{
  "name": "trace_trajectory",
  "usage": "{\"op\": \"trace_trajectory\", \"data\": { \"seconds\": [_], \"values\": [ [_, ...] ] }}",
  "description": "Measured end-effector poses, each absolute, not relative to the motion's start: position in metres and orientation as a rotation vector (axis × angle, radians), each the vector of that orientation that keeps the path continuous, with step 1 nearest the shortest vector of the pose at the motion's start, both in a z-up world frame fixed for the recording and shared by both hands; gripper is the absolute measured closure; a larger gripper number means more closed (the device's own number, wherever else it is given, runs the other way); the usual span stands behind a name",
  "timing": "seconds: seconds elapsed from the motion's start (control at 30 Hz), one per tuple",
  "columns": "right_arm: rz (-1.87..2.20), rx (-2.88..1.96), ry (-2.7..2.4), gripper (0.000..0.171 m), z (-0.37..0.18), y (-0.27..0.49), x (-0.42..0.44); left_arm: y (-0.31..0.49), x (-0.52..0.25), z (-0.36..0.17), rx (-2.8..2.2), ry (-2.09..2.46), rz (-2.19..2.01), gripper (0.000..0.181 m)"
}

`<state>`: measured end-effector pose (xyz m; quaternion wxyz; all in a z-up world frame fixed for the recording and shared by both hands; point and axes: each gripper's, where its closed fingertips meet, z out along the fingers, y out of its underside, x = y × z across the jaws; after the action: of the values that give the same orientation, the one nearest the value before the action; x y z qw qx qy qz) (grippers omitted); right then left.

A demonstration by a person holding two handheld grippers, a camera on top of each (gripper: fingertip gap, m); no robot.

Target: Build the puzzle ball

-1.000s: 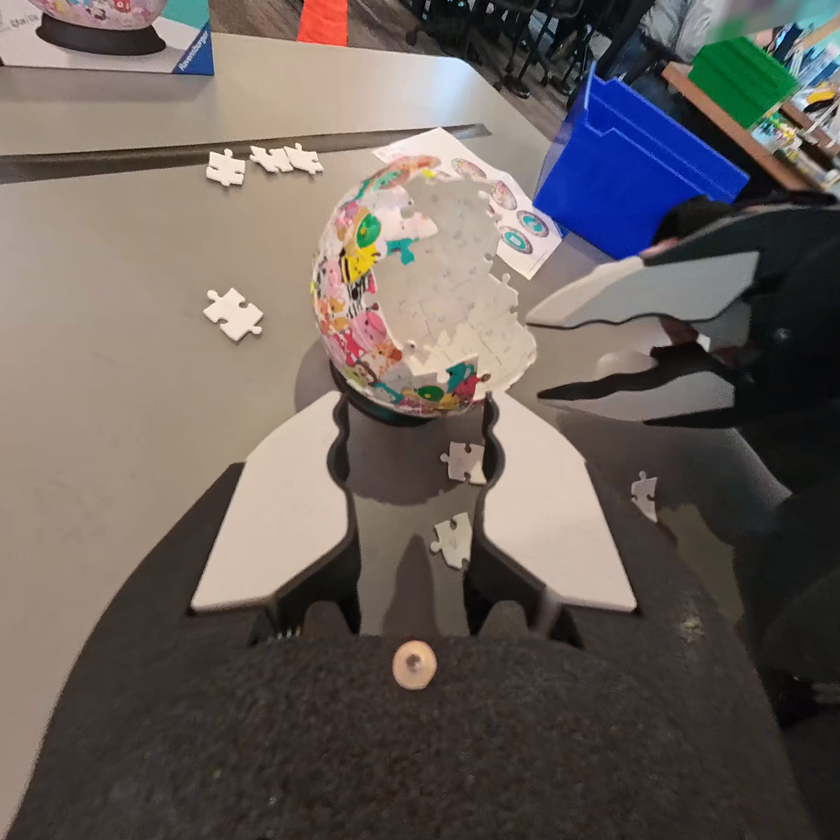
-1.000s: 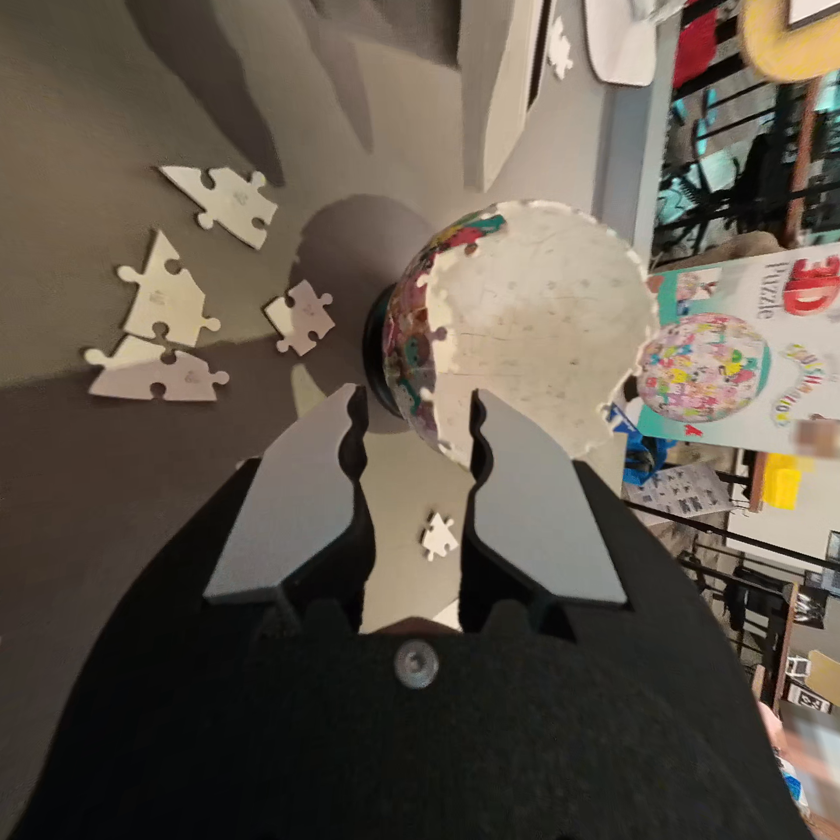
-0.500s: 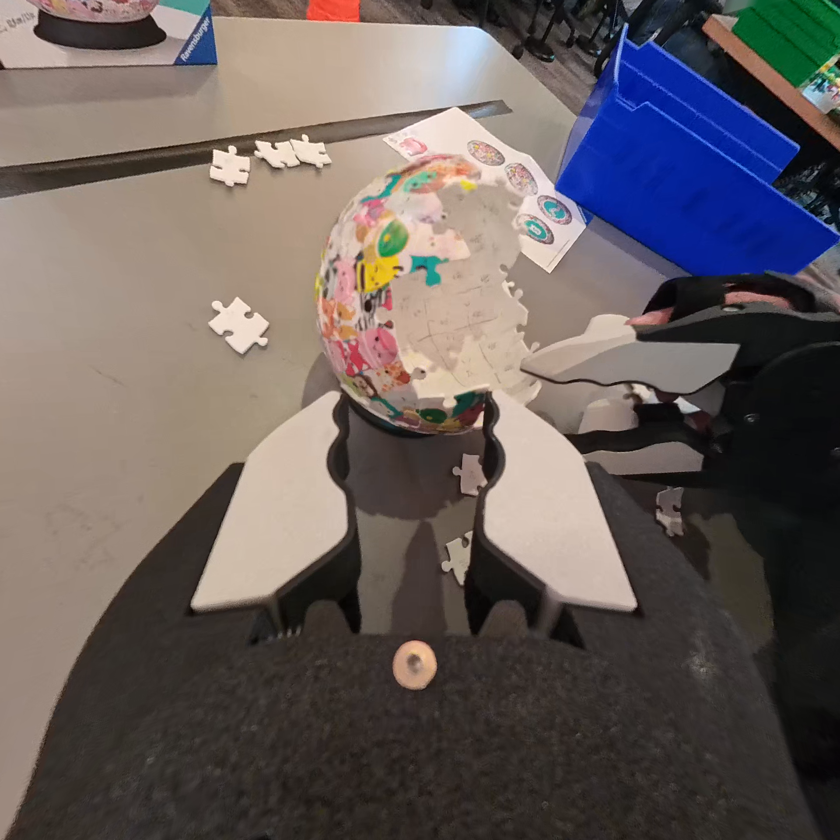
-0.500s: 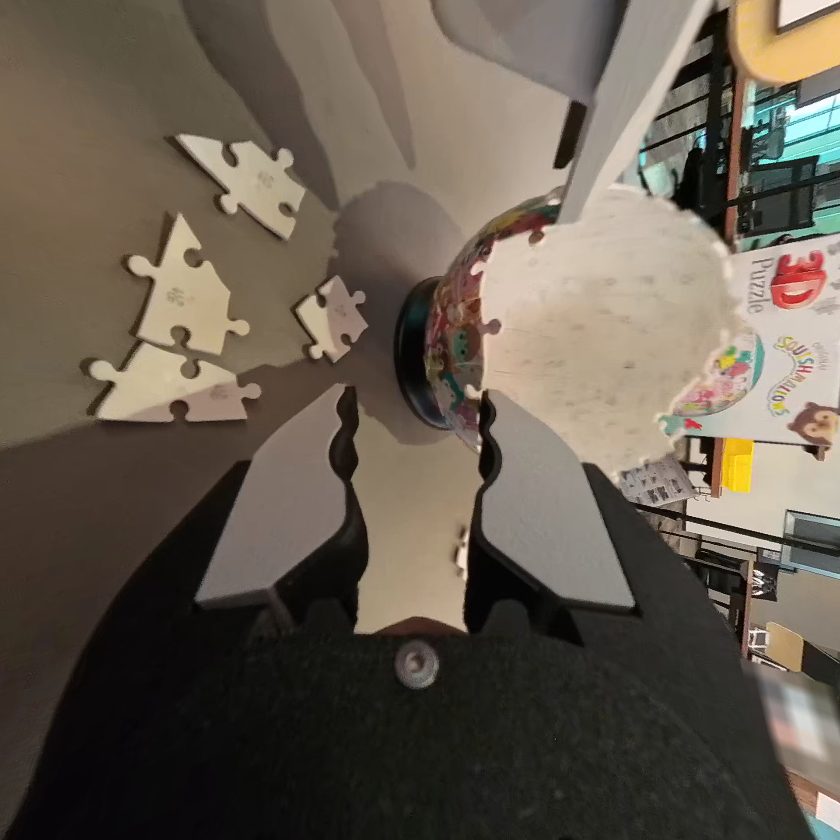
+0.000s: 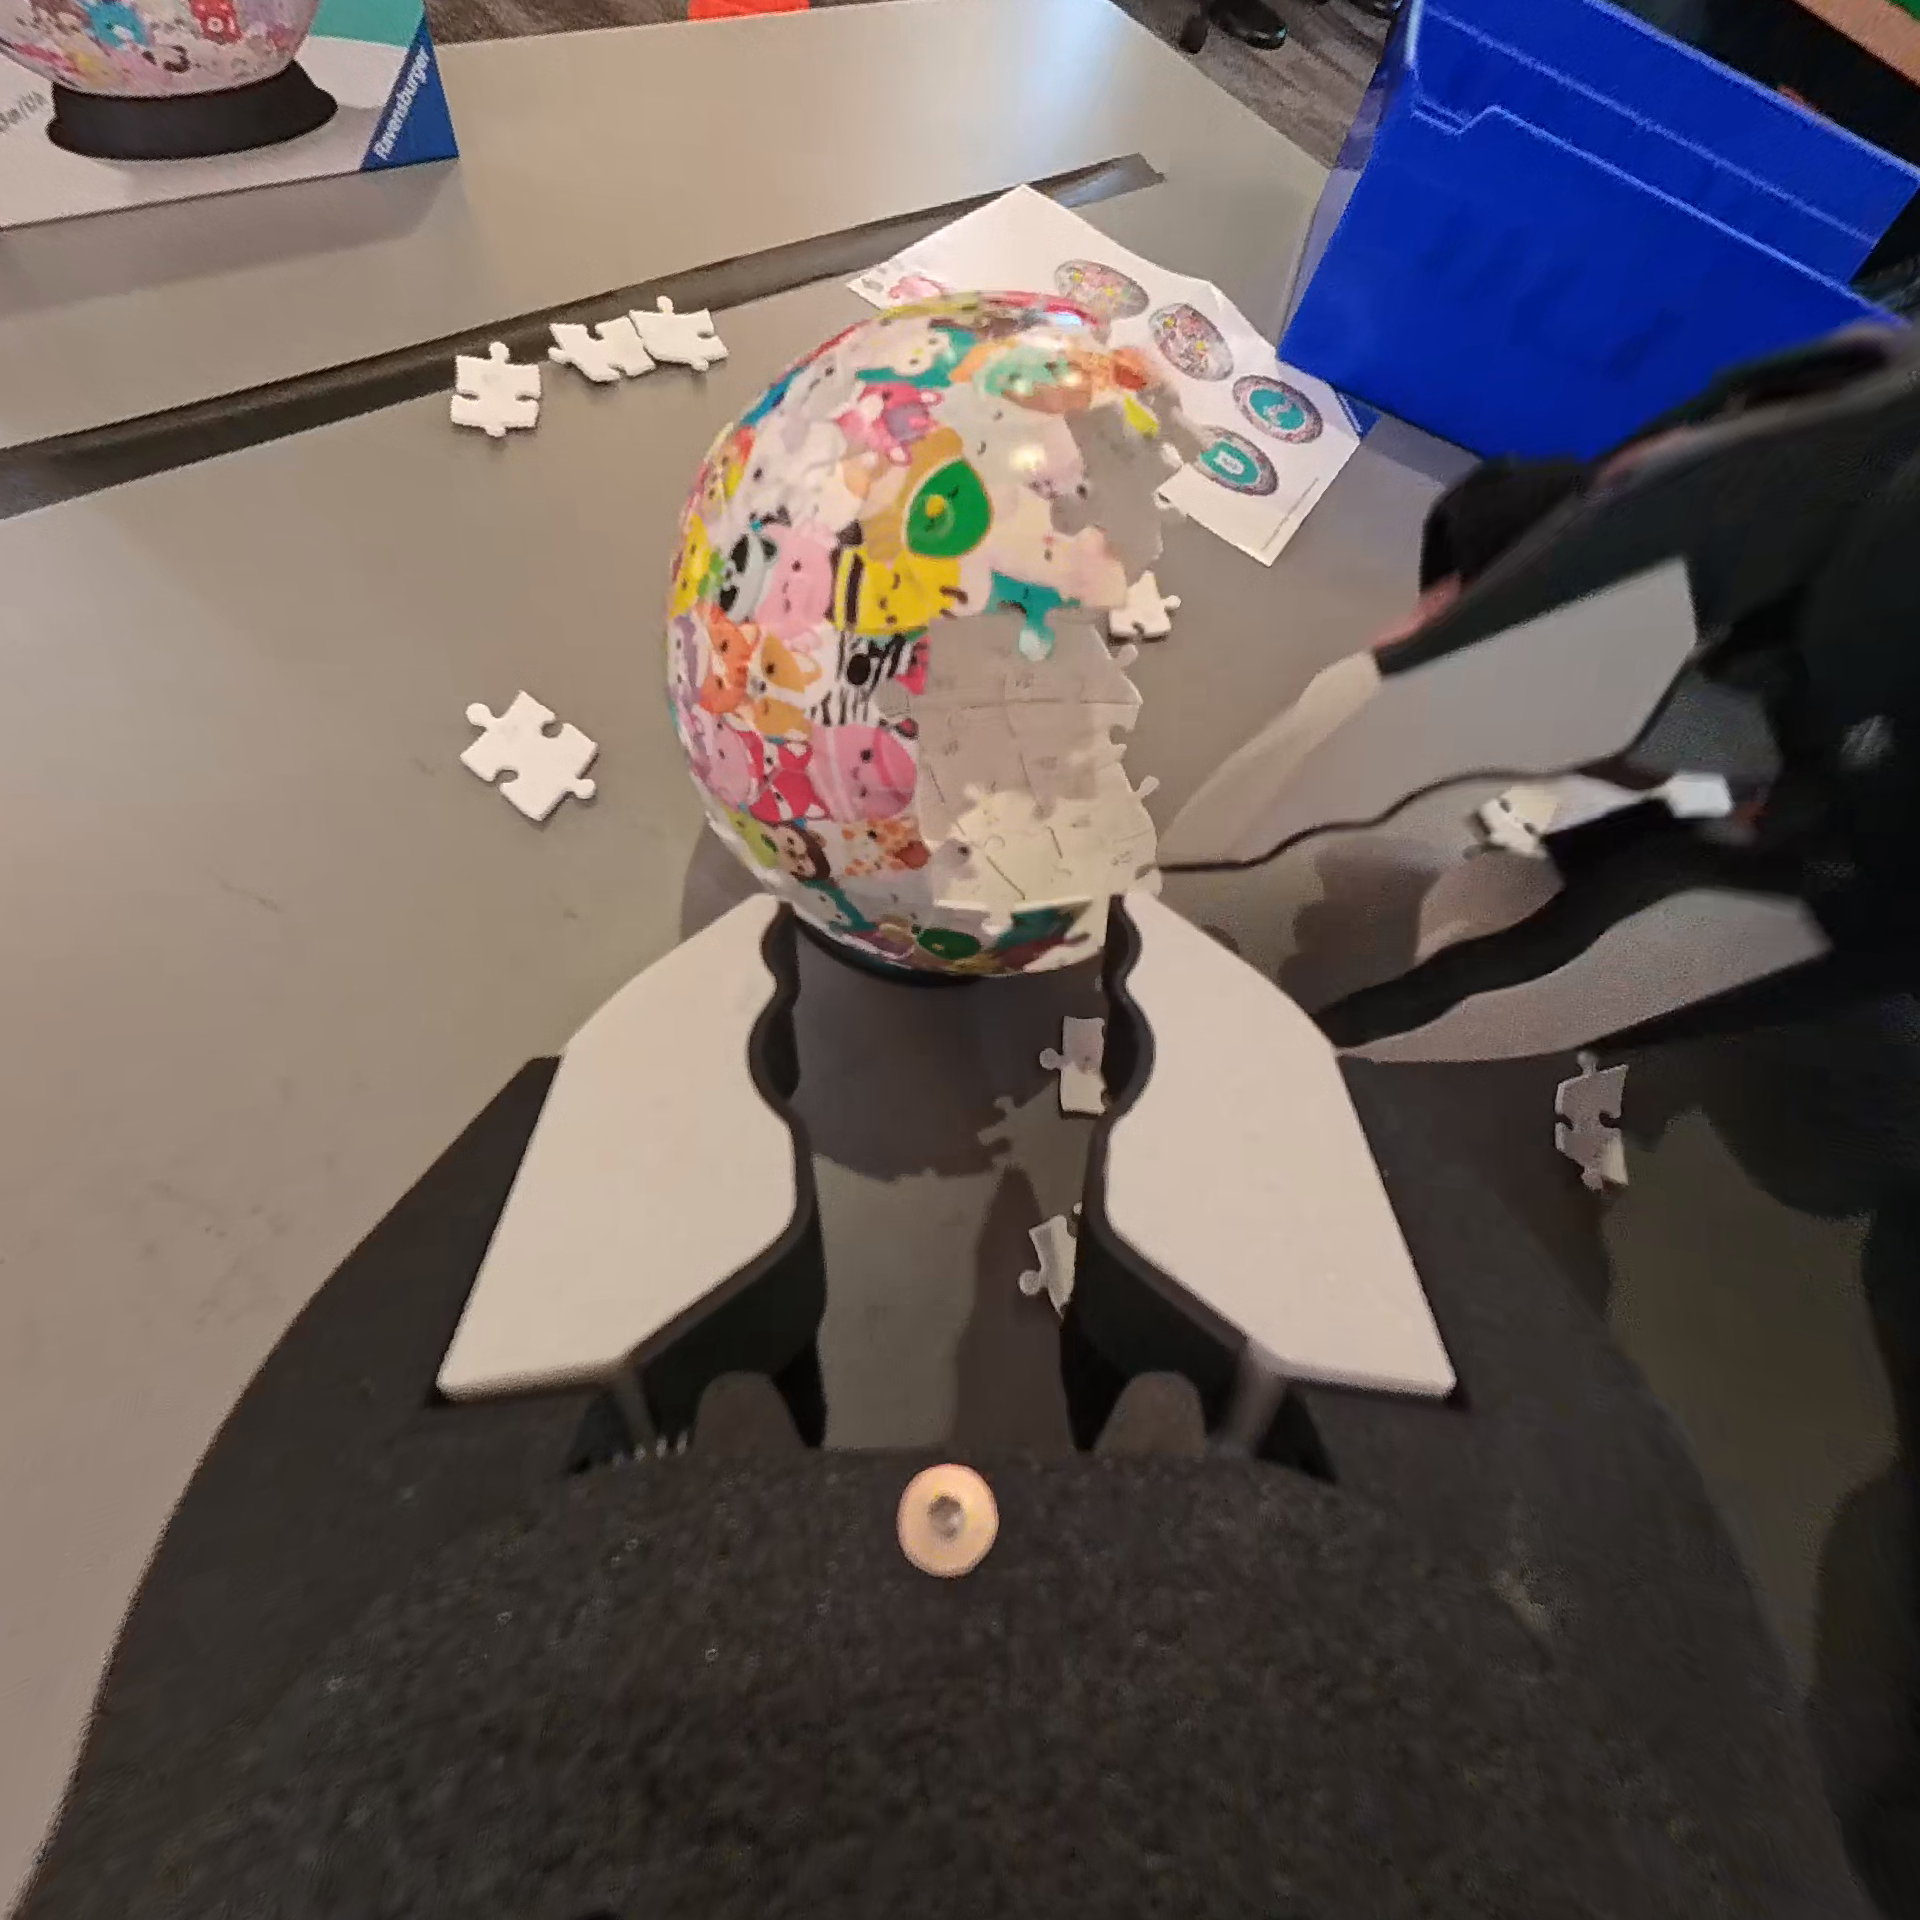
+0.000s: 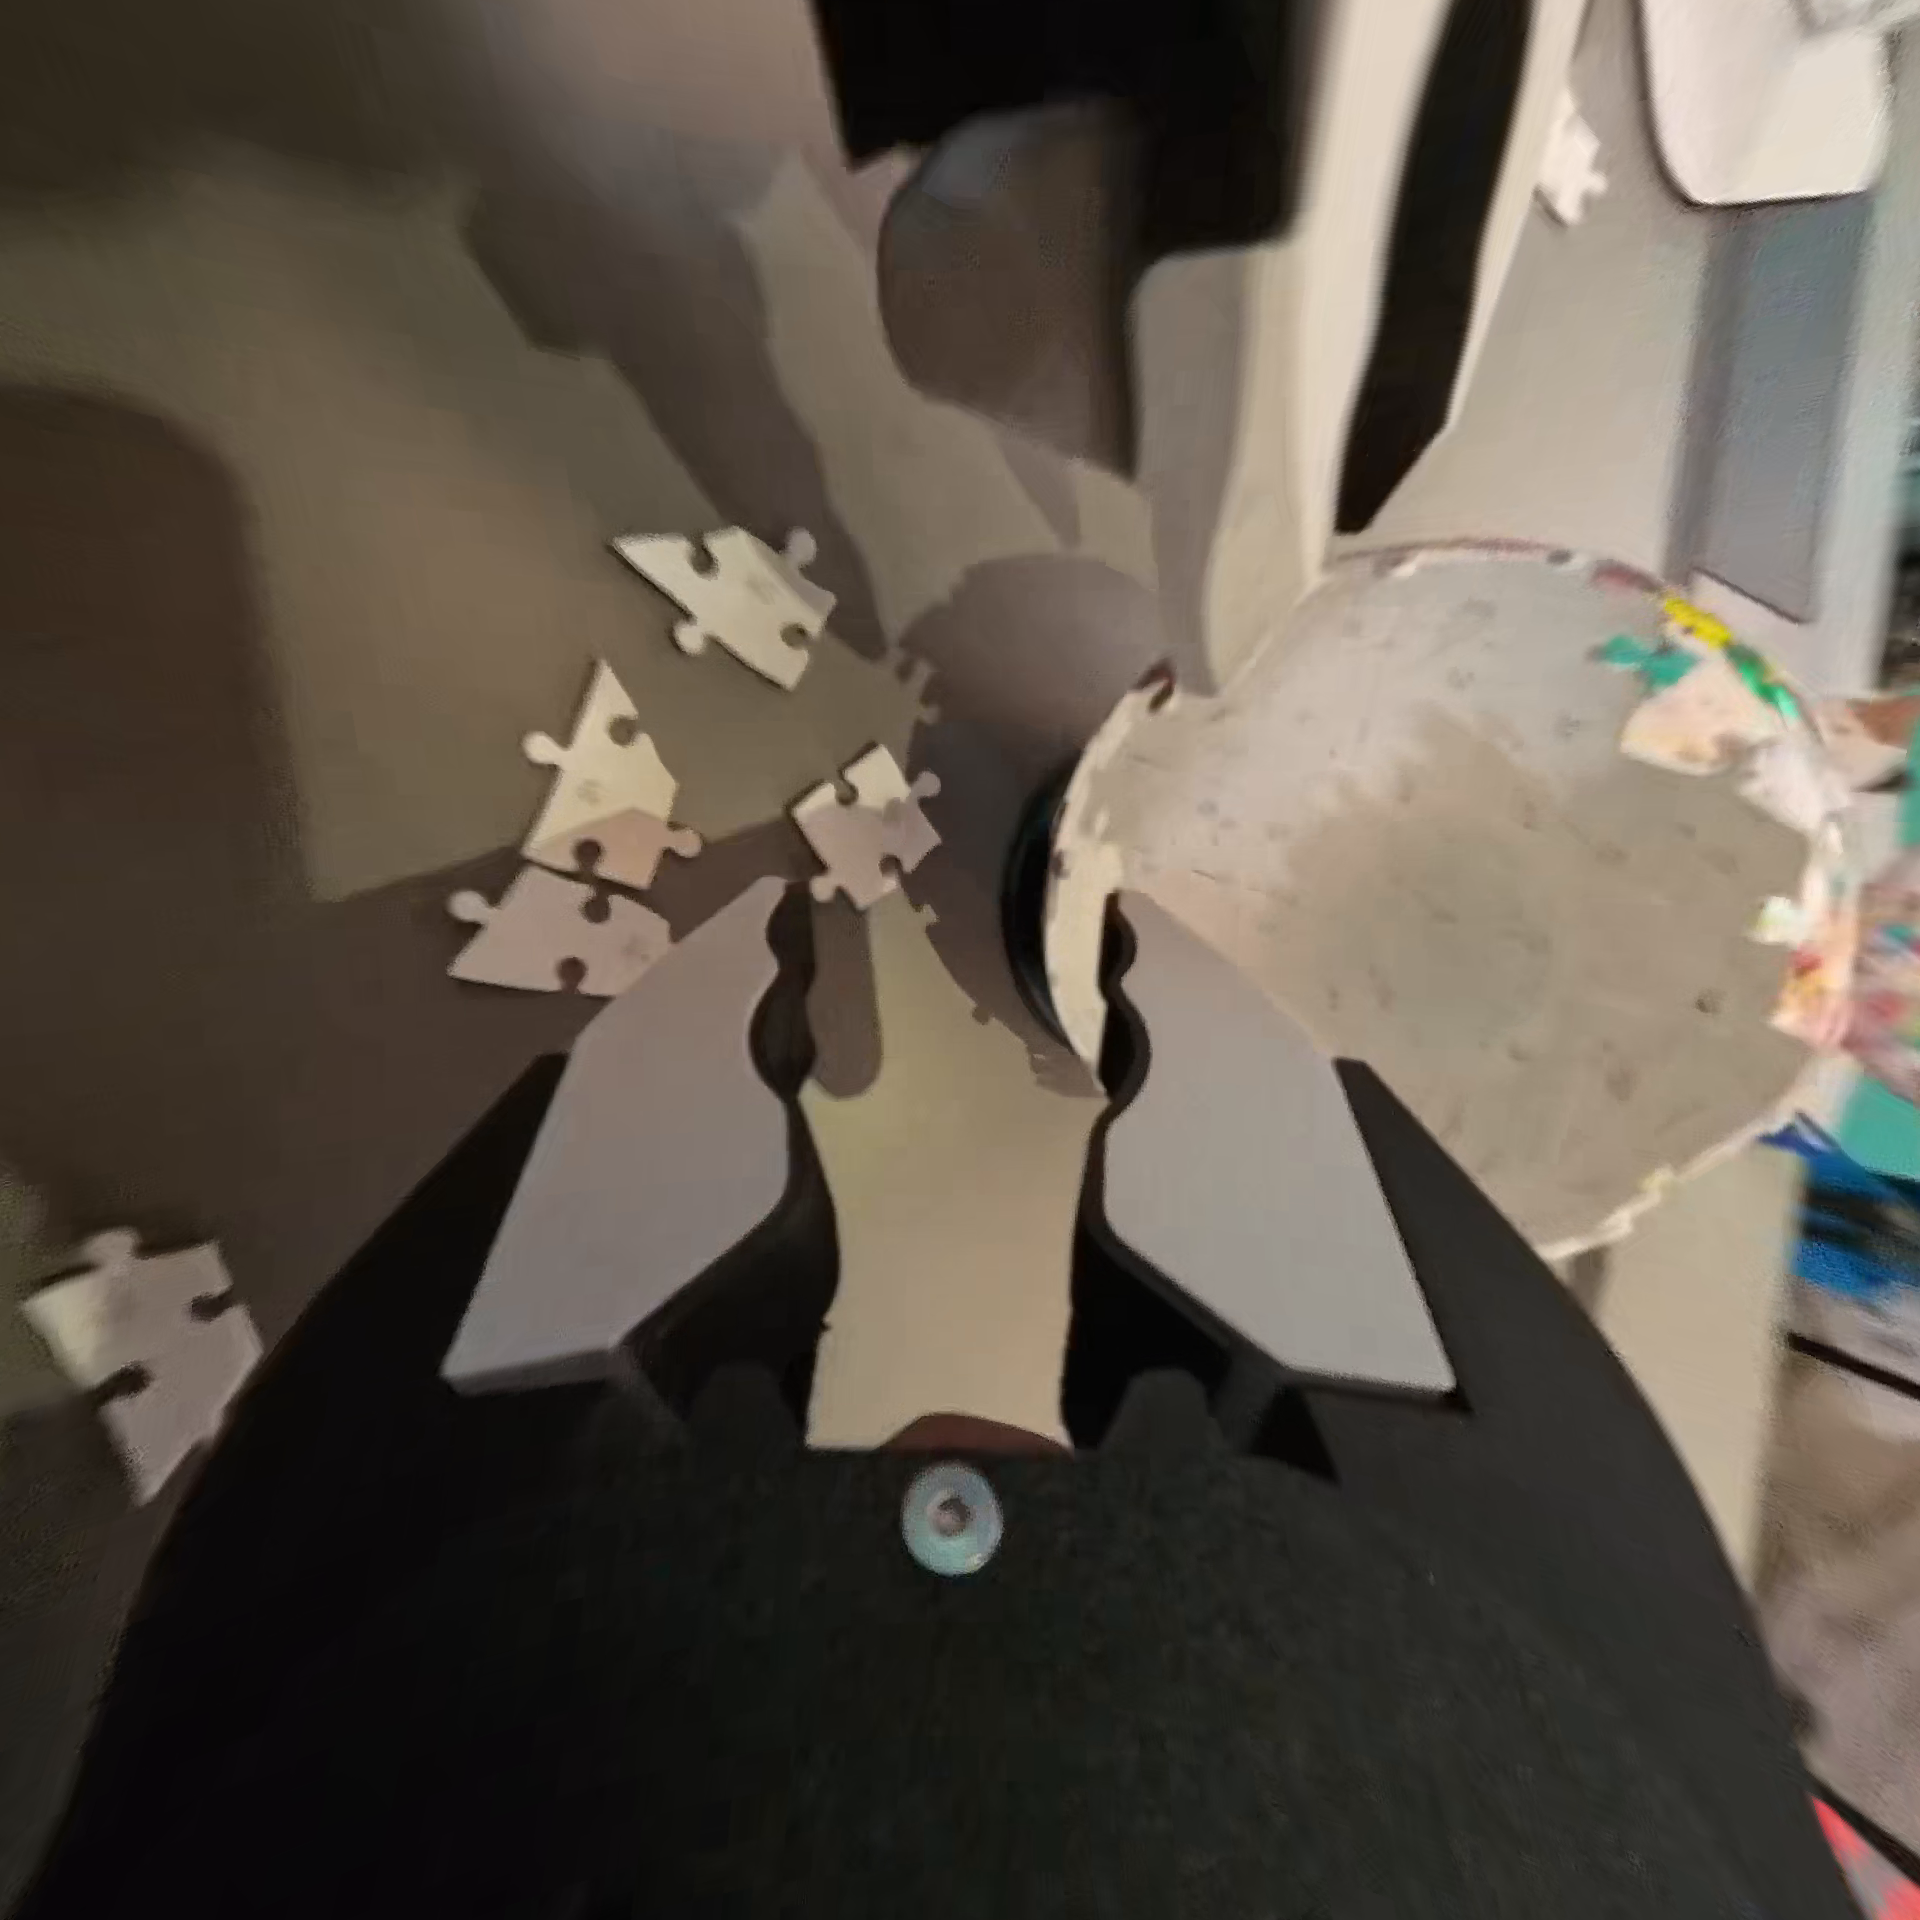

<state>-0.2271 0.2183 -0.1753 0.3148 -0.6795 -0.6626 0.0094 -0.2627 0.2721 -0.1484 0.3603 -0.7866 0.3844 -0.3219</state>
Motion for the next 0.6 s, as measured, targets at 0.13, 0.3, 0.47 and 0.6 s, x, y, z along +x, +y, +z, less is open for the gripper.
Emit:
{"op": "trace_trajectory", "data": {
  "seconds": [0.13, 0.3, 0.47, 0.6],
  "values": [
    [0.385, -1.859, -1.776, 0.109, -0.166, 0.221, -0.234, 0.266, -0.274, -0.146, -2.012, 0.992, -0.800, 0.126],
    [0.387, -1.951, -1.892, 0.102, -0.195, 0.225, -0.230, 0.257, -0.307, -0.149, -2.019, 0.949, -0.714, 0.127],
    [0.327, -1.954, -1.930, 0.102, -0.211, 0.225, -0.230, 0.248, -0.332, -0.158, -2.058, 0.893, -0.698, 0.127],
    [0.323, -1.978, -1.912, 0.104, -0.213, 0.229, -0.229, 0.247, -0.337, -0.157, -2.056, 0.881, -0.700, 0.127]
  ]
}}
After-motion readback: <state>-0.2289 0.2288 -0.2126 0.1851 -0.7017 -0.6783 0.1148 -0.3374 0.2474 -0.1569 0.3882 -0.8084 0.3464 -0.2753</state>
